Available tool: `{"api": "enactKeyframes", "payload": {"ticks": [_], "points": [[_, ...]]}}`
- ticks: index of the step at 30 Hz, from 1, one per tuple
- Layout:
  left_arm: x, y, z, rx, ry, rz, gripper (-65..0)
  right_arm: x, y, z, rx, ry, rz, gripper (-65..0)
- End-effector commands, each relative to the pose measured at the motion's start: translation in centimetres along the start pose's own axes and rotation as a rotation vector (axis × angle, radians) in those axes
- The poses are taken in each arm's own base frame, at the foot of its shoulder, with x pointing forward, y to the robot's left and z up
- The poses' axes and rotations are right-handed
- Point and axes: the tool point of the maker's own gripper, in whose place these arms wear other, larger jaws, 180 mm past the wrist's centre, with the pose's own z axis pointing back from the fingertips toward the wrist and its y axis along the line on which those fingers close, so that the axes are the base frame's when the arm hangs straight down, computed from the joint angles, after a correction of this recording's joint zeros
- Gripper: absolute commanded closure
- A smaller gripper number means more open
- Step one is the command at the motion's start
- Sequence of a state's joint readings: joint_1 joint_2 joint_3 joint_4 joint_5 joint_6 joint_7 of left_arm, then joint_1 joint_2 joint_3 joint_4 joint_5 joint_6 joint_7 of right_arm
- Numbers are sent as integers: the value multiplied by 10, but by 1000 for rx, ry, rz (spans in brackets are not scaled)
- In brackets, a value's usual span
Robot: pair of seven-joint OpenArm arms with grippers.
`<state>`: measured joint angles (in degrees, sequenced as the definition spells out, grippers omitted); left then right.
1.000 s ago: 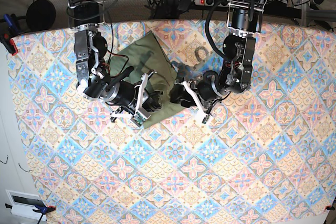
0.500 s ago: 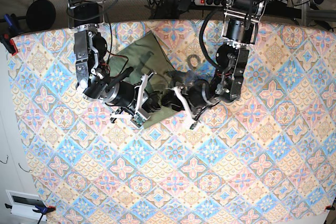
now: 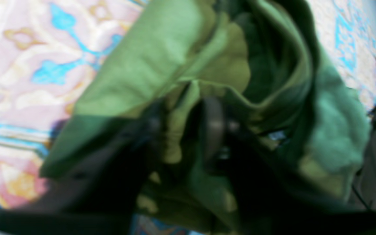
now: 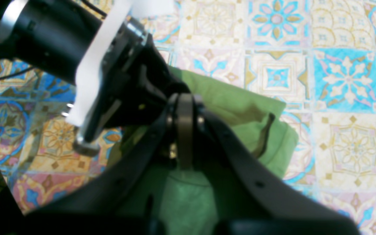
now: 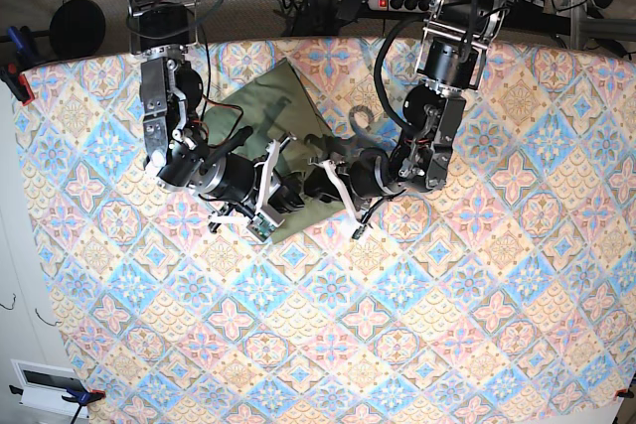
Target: Layout the t-shirt on the table in an organized manner, then fold the t-shirt properly
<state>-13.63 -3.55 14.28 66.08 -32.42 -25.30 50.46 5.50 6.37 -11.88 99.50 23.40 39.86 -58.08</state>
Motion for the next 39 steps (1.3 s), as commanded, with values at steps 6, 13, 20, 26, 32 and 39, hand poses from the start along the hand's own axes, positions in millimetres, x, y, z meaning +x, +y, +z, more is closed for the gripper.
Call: {"api": "enactKeyframes", "payload": {"ticks": [6,13,20,26,32,39], "points": [[26,-4,5,-13,-65,-20,0,19,-4,5,-7,-62,19,0],[56,9,36,33,-182,-31,0,19,-4,5,-7,-62,19,0],[61,42,67,113,-235,9,0,19,-16,11,-39,-71,-2,0],[42,52,57,122,-186,54,0,19,-14,10,-34,-70,1,0],[20,71,44,140,-170,148,0,18,-15,8,-32,-64,-4,0],[13,88,42,190,-175,232,0,8,-15,2,-19,-40,-24,0]]}}
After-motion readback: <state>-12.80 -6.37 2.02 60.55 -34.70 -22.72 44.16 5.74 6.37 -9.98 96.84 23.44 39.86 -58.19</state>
